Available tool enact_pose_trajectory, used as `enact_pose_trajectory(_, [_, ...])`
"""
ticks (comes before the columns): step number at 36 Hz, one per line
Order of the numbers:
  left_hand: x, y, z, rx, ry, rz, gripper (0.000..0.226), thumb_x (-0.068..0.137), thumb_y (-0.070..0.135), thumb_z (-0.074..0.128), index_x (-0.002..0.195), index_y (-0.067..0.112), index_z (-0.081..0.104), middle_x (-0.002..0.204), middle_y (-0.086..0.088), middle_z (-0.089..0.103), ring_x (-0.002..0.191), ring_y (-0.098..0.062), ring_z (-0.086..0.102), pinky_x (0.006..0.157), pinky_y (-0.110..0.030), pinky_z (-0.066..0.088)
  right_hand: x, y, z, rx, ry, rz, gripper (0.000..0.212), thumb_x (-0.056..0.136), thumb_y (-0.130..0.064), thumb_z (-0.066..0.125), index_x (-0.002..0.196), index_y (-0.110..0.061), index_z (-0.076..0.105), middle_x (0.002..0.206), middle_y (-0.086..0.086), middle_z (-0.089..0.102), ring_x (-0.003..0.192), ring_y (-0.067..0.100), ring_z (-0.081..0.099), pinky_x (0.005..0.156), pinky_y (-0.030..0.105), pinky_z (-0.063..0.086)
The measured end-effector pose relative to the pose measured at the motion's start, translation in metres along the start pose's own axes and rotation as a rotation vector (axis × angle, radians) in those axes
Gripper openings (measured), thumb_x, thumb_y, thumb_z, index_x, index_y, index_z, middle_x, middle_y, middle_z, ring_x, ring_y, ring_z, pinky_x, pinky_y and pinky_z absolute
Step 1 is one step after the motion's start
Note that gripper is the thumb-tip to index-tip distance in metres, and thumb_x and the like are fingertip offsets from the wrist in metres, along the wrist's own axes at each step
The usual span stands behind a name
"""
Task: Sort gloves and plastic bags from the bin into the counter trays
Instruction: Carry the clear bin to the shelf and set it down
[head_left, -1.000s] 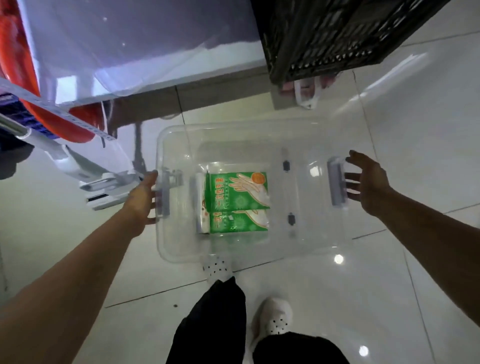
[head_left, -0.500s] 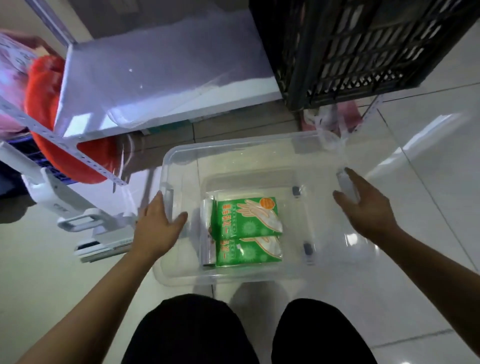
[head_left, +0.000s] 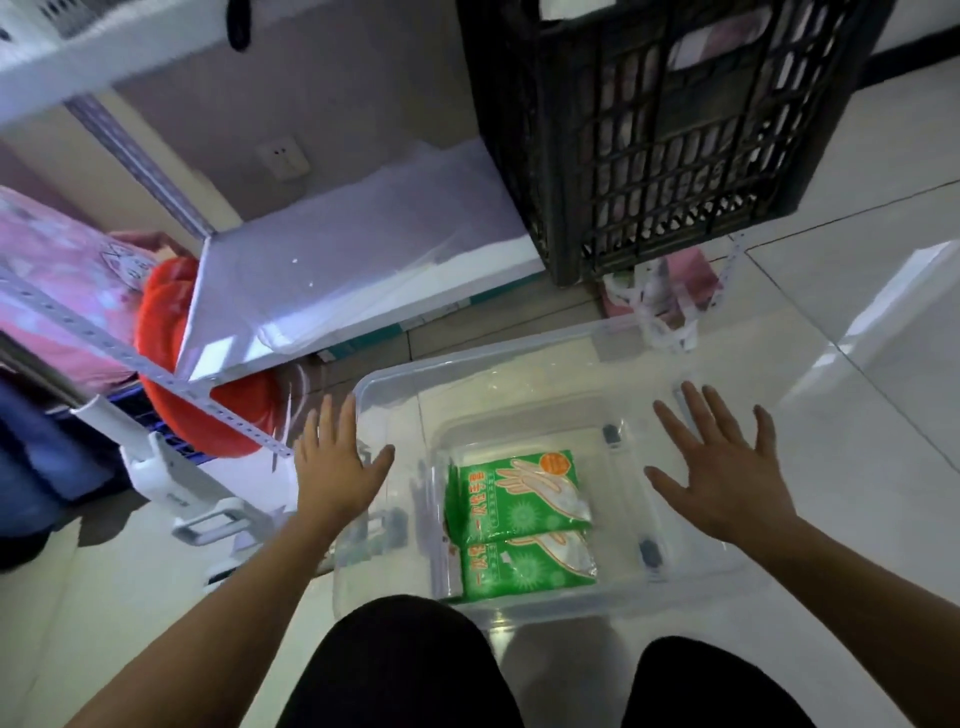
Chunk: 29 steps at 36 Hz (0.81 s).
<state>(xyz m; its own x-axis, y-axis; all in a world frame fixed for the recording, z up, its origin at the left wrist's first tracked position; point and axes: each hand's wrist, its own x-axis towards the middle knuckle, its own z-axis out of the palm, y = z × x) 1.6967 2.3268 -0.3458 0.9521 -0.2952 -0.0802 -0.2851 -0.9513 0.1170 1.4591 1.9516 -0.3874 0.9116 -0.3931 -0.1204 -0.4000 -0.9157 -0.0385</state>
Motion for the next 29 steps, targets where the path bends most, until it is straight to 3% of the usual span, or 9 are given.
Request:
enact_pose_trajectory(5, [0.09,0.0,-0.037,0.145,0.051,-0.029,0.085,0.094,0.054,0.051,0.157,0.021,0.006,0.167,-0.009,0.002,0.152,-0.034,0.001,0.122,-0.054,0.008,0.001,0.002,0.005,0.002,0.044,-0.011,0.08,0.089,-0.073,0.015,0.158,-0.033,0.013,0.166,0.003,-0.007,0.153,0.022,-0.006,0.119,0.059,-0.001])
enact_pose_trajectory(9, [0.135,-0.008,-0.052,0.247,0.032,-0.115,0.08,0.094,0.046,0.056,0.156,0.021,0.013,0.165,-0.009,0.013,0.152,-0.035,0.006,0.121,-0.057,0.007,-0.001,-0.001,0.003,0.045,0.075,-0.015,0.079,0.088,-0.069,0.021,0.156,-0.029,0.027,0.166,0.004,0.004,0.153,0.024,0.003,0.119,0.058,0.003])
enact_pose_trajectory(11, [0.147,-0.013,-0.052,0.269,-0.023,-0.153,0.072,0.093,0.044,0.057,0.152,0.022,0.022,0.158,-0.012,0.031,0.148,-0.038,0.02,0.118,-0.061,0.011,-0.001,-0.002,0.003,0.043,0.072,-0.01,0.079,0.087,-0.069,0.02,0.156,-0.03,0.027,0.166,0.003,0.002,0.153,0.024,0.001,0.119,0.058,0.002])
enact_pose_trajectory(13, [0.152,-0.014,-0.051,0.252,-0.048,-0.17,0.058,0.092,0.041,0.059,0.14,0.02,0.035,0.138,-0.016,0.051,0.132,-0.04,0.042,0.11,-0.067,0.027,0.0,-0.002,0.004,0.038,0.057,-0.004,0.081,0.086,-0.07,0.015,0.157,-0.032,0.021,0.166,0.002,-0.005,0.153,0.023,-0.006,0.12,0.056,-0.001])
enact_pose_trajectory(15, [0.15,-0.012,-0.049,0.267,-0.03,-0.153,0.045,0.093,0.034,0.06,0.131,0.018,0.04,0.123,-0.016,0.054,0.118,-0.039,0.05,0.1,-0.067,0.039,0.001,-0.001,0.003,0.03,0.032,0.006,0.083,0.085,-0.072,0.011,0.158,-0.032,0.016,0.165,0.001,-0.012,0.152,0.021,-0.013,0.121,0.054,-0.003])
enact_pose_trajectory(19, [0.13,-0.01,-0.049,0.342,0.049,-0.064,0.028,0.095,0.012,0.052,0.122,0.015,0.047,0.112,-0.019,0.058,0.108,-0.04,0.055,0.095,-0.063,0.042,0.001,-0.004,0.001,0.047,0.037,0.011,0.084,0.085,-0.071,0.012,0.157,-0.029,0.019,0.165,0.001,-0.011,0.152,0.021,-0.013,0.122,0.051,-0.002])
enact_pose_trajectory(25, [0.061,0.006,-0.073,0.238,0.127,0.027,0.051,0.09,0.004,0.061,0.134,0.015,0.039,0.121,-0.02,0.057,0.112,-0.039,0.05,0.084,-0.052,0.05,0.0,-0.002,0.0,0.096,0.023,0.024,0.082,0.087,-0.071,0.019,0.156,-0.029,0.025,0.166,-0.001,-0.003,0.152,0.019,-0.004,0.122,0.05,0.004])
enact_pose_trajectory(29, [0.017,-0.006,-0.113,0.225,0.246,0.065,0.051,0.085,0.001,0.065,0.131,0.013,0.047,0.108,-0.019,0.059,0.104,-0.038,0.048,0.076,-0.047,0.047,0.002,0.002,0.005,0.097,0.018,0.02,0.082,0.086,-0.072,0.016,0.156,-0.03,0.027,0.164,-0.003,0.0,0.151,0.017,-0.002,0.12,0.052,0.003])
